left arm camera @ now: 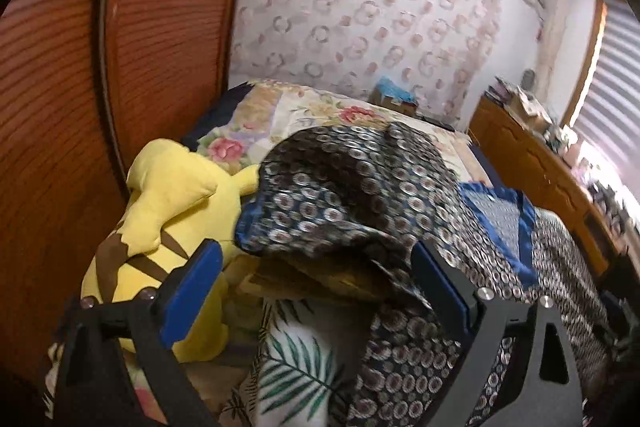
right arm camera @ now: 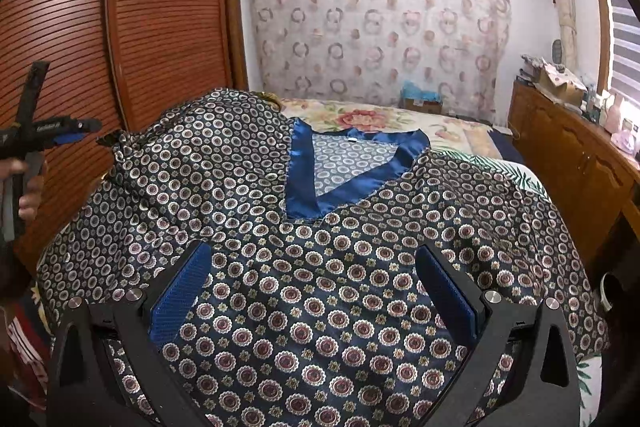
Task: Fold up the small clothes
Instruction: 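Grasp the robe's side edge with the left gripper and lift it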
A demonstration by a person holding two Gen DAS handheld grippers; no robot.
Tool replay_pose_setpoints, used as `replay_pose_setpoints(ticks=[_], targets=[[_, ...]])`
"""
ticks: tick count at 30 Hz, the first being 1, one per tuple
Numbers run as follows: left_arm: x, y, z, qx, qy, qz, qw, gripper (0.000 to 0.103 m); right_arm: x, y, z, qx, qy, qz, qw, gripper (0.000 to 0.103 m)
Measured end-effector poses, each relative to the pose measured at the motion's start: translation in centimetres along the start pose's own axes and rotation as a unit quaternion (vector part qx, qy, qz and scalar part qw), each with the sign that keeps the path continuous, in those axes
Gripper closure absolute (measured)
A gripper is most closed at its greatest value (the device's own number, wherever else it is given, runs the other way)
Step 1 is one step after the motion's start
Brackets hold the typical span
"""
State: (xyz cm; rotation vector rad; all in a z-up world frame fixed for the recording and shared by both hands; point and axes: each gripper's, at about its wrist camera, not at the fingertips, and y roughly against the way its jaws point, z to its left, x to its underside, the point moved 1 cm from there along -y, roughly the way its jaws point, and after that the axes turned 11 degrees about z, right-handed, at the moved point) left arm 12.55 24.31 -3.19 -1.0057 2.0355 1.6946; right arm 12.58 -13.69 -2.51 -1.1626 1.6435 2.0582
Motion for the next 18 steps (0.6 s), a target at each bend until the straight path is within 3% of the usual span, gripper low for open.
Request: replay_pose_setpoints(ticks=[5, 8, 10, 12, 14, 18], targets=[[-0.5, -1.0, 1.8, 0.023, 0.042, 0.018, 0.9987, 0.016, -0.1, -0.4, 0.3, -0.005, 0.005, 0.004, 1.000, 0.000], [-0.5, -1.7, 2.4, 0.033, 0.060, 0.027, 0.9973, 0.029, -0.1, -0.6, 0.6, -0.009, 0.006, 0.005, 1.000, 0.000], [-0.6, -2.4, 3.1, 0.046, 0.079, 0.038, 0.9951, 0.032, 0.0, -0.7, 0.8, -0.010, 0.008, 0.004, 1.000, 0.000], [-0.6, -3.0, 3.7, 0.062, 0.095, 0.046, 0.9925, 0.043, 0.1, -0.6, 0.8, -0.010, 0.009, 0.003, 1.000, 0.000], [-0.7, -3.6, 4.0, 0.064, 0.106, 0.056, 0.9907, 0.046, 0.1, -0.5, 0.8, -0.010, 0.008, 0.002, 1.000, 0.000], [-0.8, -3.4, 3.6, 0.060, 0.100, 0.040, 0.9923, 0.084, 0.3, -0.4, 0.2, -0.011, 0.000, 0.001, 1.000, 0.000]])
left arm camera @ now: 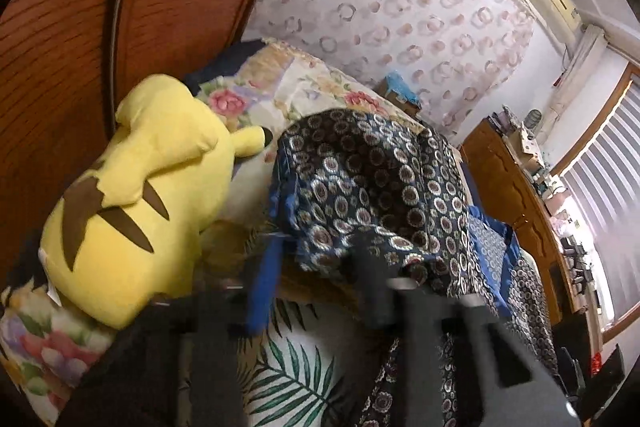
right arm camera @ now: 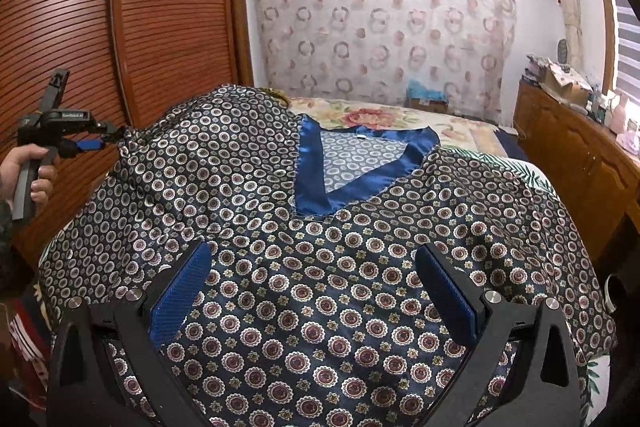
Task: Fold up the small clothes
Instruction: 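Grasp the robe's side edge with the left gripper and lift it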
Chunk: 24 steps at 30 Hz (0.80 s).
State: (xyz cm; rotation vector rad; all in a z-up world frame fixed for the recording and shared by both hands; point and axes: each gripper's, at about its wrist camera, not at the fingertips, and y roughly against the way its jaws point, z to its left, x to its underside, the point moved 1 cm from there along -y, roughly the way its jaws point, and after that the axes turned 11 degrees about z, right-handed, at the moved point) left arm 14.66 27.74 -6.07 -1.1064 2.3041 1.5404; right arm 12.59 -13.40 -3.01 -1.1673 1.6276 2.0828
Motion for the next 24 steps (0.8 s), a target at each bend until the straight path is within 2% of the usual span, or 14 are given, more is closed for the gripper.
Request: replay_pose_setpoints(ticks=[1, 4, 10, 16, 24], targets=[[0.0, 0.3, -0.4, -0.003, -0.007, -0.008, 0.9999, 0.093, 0.1, 0.0, -0.1, 0.000, -0.001, 0.000, 1.000, 0.000], [-0.3, 1.2, -2.0, -0.015, -0.039, -0.030, 0.9987, 0.100, 0.2, 0.0, -0.3, 0.002, -0.005, 0.000, 1.000, 0.000], [-1.3, 1.8, -5.2, -0.015, -0.085, -0.043, 0.9953, 0.103, 0.2, 0.2, -0.7, 0.004, -0.009, -0.002, 1.000, 0.000], [-1.6, 1.5, -11.5, -0.003, -0.154, -0.045, 0.9870, 0.103, 0.2, 0.7, -1.8, 0.015, -0.016, -0.009, 1.000, 0.000], [0.8, 0.7, -21.6, 0.040, -0.256, -0.017, 0.9657, 0.103, 0.3, 1.6, -4.4, 0.035, -0.037, -0.016, 0.999, 0.000]])
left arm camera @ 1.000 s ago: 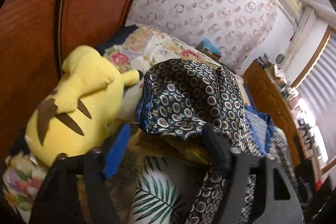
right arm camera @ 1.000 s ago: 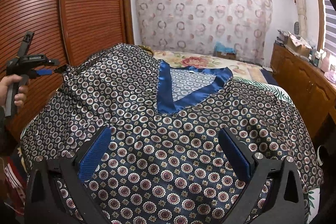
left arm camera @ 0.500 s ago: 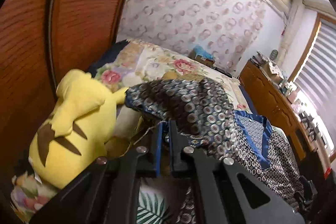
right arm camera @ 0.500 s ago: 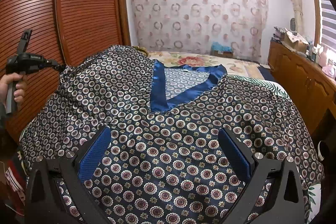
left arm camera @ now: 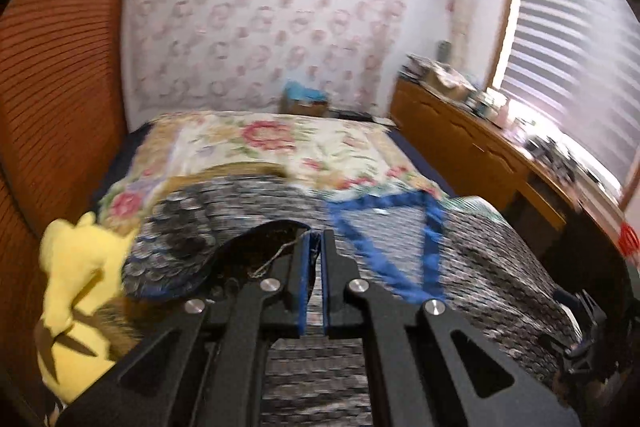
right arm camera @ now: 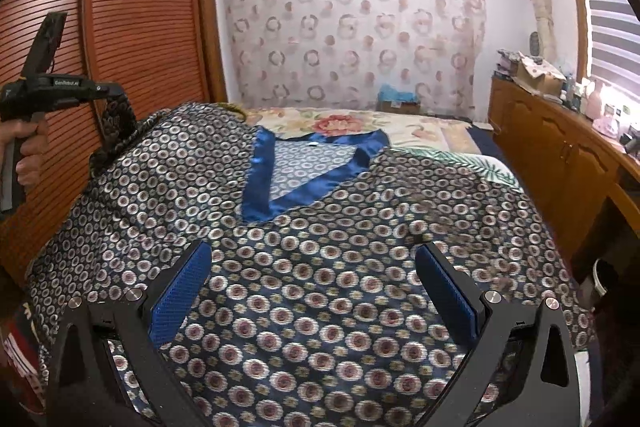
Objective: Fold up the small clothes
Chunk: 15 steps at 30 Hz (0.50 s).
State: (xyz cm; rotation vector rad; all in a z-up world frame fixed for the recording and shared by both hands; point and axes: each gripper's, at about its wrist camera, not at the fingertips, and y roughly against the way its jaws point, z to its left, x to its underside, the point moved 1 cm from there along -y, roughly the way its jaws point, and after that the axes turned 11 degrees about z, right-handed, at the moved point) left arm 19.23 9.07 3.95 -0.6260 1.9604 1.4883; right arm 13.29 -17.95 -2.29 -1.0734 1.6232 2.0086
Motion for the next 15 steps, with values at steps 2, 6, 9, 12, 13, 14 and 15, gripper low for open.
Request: replay_pose_setpoints(ticks=[2, 6, 9, 12, 13, 14, 15], targets=[[0.2, 0.0, -2.6, 0.008, -0.026, 0.012, 0.9996, 0.102, 0.0, 0.3, -0.6, 0.004, -0.004, -0.003, 1.000, 0.000], [1.0, 1.4, -5.2, 0.009, -0.041, 0.015, 0.9990, 0.096, 0.1, 0.8, -1.8, 0.010, -0.014, -0.005, 1.000, 0.000], [1.6, 2.9, -5.6, 0.004, -0.047, 0.009, 0.9988, 0.086, 0.1, 0.8, -2.3, 0.014, -0.015, -0.004, 1.000, 0.000], [2.1, 4.2, -5.2, -0.018, -0.056, 0.003, 0.9983, 0.080, 0.0, 0.8, -2.3, 0.017, -0.011, -0.003, 1.000, 0.000], [2.3, 4.5, -5.0, -0.023, -0.058, 0.004, 0.9981, 0.075, -0.1, 0.8, -2.3, 0.016, -0.010, -0.004, 1.000, 0.000], [2.6, 4.8, -4.6, -0.027, -0.059, 0.004, 0.9979, 0.074, 0.0, 0.8, -2.2, 0.017, -0.008, -0.005, 1.000, 0.000], [2.9, 5.3, -4.2, -0.031, -0.058, 0.003, 0.9978, 0.071, -0.2, 0.7, -2.0, 0.017, -0.005, -0.005, 1.000, 0.000]])
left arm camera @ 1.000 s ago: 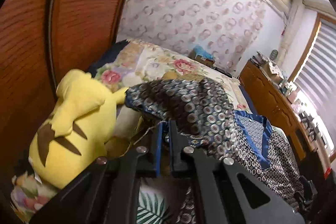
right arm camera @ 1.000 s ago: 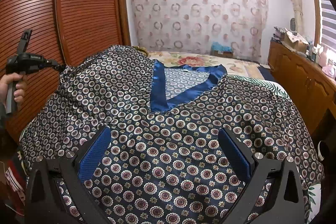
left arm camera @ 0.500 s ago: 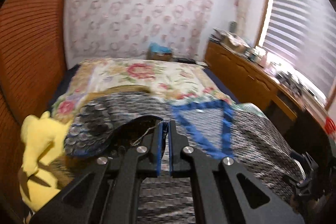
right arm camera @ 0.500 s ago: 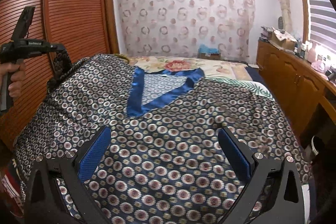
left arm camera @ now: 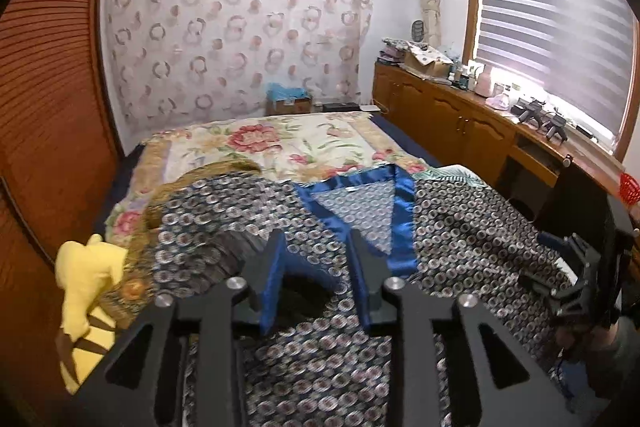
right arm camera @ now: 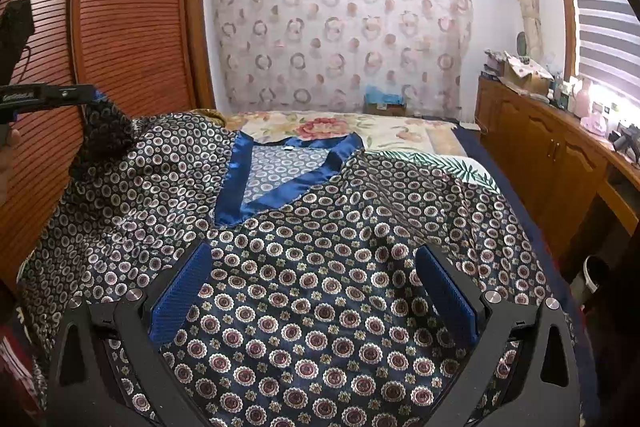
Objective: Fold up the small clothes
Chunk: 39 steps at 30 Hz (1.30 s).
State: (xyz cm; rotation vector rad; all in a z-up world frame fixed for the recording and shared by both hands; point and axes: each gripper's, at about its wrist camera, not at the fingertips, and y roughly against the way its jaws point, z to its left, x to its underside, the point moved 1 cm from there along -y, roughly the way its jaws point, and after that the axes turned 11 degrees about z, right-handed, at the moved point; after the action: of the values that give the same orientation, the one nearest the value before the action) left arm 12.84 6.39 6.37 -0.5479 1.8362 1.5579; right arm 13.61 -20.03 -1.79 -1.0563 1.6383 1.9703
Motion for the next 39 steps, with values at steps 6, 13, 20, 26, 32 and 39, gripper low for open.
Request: replay_pose_setpoints(ticks=[6, 13, 20, 26, 32, 39], targets=[[2.2, 1.8, 3.5, -0.027, 0.022, -0.008, 0.9994, 0.066, -1.3, -0.3, 1.4, -0.006, 0.023, -0.002, 1.000, 0.000], [5.5, 2.8, 6.9, -0.054, 0.056, -0.013, 0.9969, 0.065, -4.4, -1.2, 5.4, -0.047, 0.078, -0.006, 0.996, 0.001], [7.8, 3.2, 9.0, -0.071, 0.078, -0.014, 0.9944, 0.064, -8.5, -3.6, 12.5, -0.114, 0.137, -0.007, 0.984, 0.010], [8.6, 4.1, 10.2, -0.079, 0.086, -0.020, 0.9930, 0.064, -11.1, -7.8, 20.0, -0.175, 0.187, 0.016, 0.967, 0.019], [9.3, 4.8, 11.0, -0.082, 0.096, -0.027, 0.9916, 0.064, -11.3, -12.3, 25.6, -0.195, 0.222, 0.055, 0.954, 0.030], [9.9, 4.7, 11.6, -0.084, 0.104, -0.026, 0.9906, 0.064, -11.3, -15.9, 29.3, -0.189, 0.255, 0.097, 0.943, 0.059]])
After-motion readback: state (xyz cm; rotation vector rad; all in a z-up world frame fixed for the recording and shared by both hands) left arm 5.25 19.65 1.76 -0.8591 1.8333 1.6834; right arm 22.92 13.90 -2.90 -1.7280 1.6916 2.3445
